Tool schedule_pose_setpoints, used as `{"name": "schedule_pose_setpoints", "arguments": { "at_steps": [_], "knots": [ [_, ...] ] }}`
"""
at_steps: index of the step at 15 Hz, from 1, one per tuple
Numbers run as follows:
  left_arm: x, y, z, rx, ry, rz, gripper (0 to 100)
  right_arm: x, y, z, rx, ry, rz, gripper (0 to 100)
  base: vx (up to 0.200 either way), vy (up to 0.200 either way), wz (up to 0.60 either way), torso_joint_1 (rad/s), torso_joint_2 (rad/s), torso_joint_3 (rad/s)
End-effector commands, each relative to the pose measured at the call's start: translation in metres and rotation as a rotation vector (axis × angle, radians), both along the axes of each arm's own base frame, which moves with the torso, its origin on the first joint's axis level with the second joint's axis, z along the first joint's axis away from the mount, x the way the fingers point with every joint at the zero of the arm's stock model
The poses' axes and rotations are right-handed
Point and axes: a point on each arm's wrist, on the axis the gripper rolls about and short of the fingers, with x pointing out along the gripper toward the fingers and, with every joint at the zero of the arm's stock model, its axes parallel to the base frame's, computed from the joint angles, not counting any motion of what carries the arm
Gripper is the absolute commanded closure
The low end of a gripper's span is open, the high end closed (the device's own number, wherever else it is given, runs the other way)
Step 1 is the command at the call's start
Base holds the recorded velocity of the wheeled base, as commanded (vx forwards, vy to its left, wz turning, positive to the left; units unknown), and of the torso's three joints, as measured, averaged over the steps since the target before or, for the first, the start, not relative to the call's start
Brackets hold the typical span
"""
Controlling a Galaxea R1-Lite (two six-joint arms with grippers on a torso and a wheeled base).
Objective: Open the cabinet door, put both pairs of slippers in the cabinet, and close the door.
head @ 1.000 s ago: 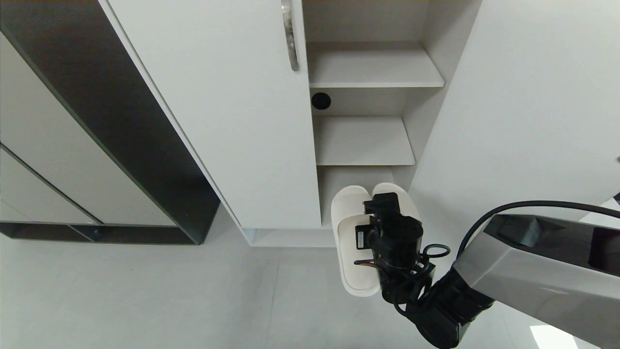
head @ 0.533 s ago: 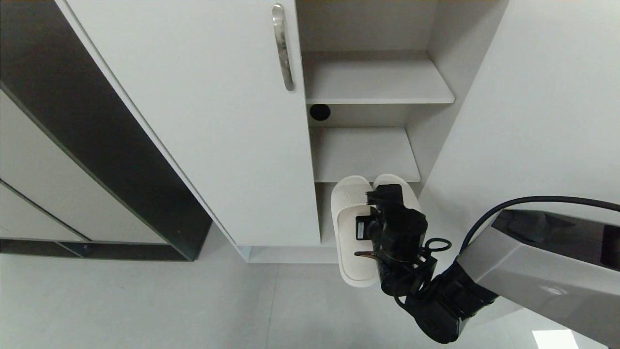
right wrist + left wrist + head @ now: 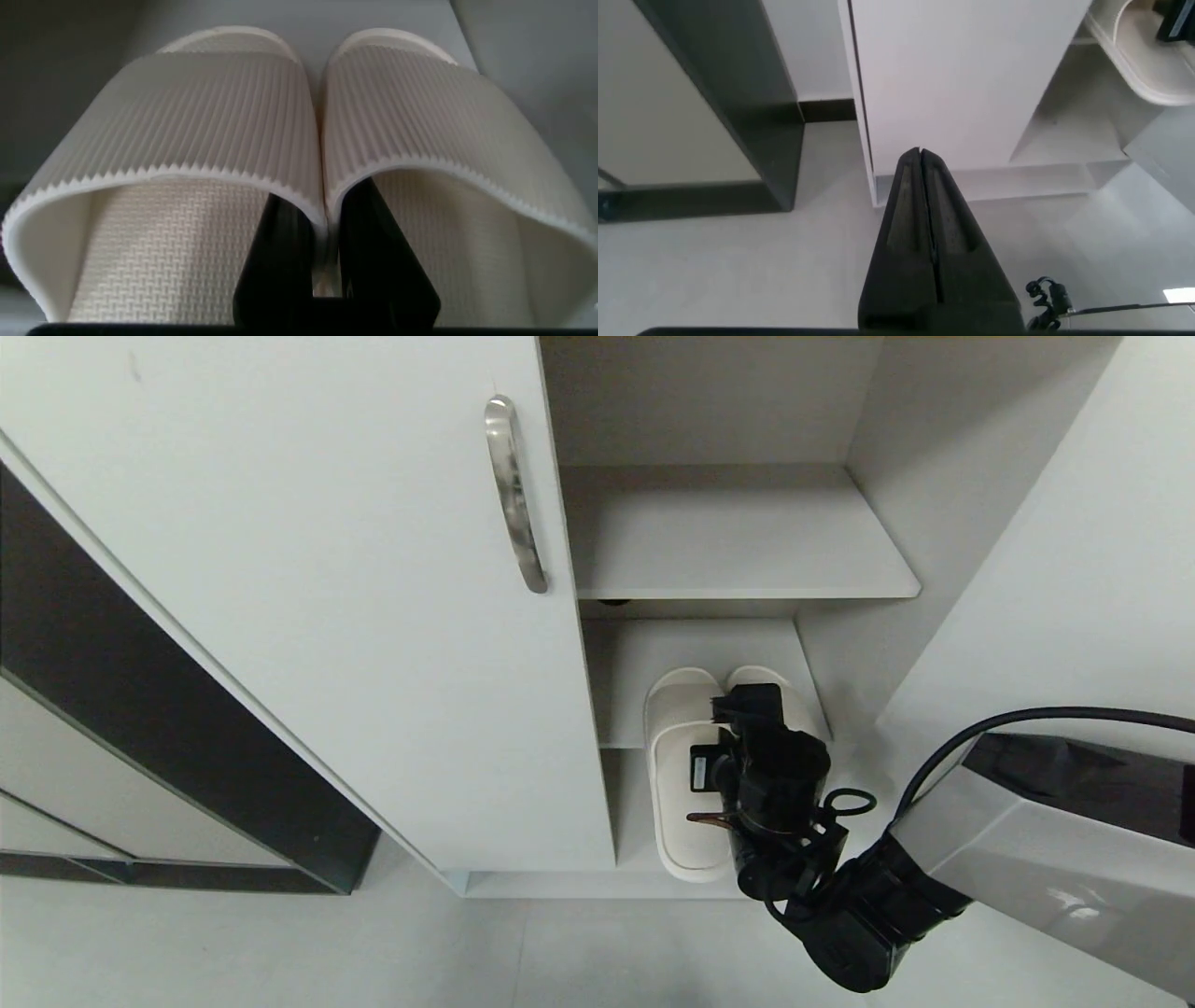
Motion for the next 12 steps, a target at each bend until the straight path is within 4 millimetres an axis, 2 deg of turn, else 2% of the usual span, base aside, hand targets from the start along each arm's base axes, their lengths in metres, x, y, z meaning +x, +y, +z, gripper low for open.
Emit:
{"name": "schedule_pose_setpoints", "arguments": {
  "at_steps": [1, 7, 12],
  "knots": [
    [0.0, 0.0, 0.0, 0.0, 0.002, 0.0, 100, 0.0, 0.0, -0.001, -0.006, 0.005, 0.003, 100, 0.0, 0.0, 0.0, 0.0, 0.0, 0.0],
    [0.0, 0.0, 0.0, 0.0, 0.002, 0.0, 100, 0.011, 0.0, -0.001, -0.027, 0.032, 0.037, 100, 0.0, 0.0, 0.0, 0.0, 0.0, 0.0],
    [0.0, 0.0, 0.0, 0.0, 0.002, 0.0, 100, 0.049, 0.006, 0.007, 0.002, 0.043, -0.006, 100, 0.0, 0.0, 0.0, 0.0, 0.0, 0.0]
  ]
}}
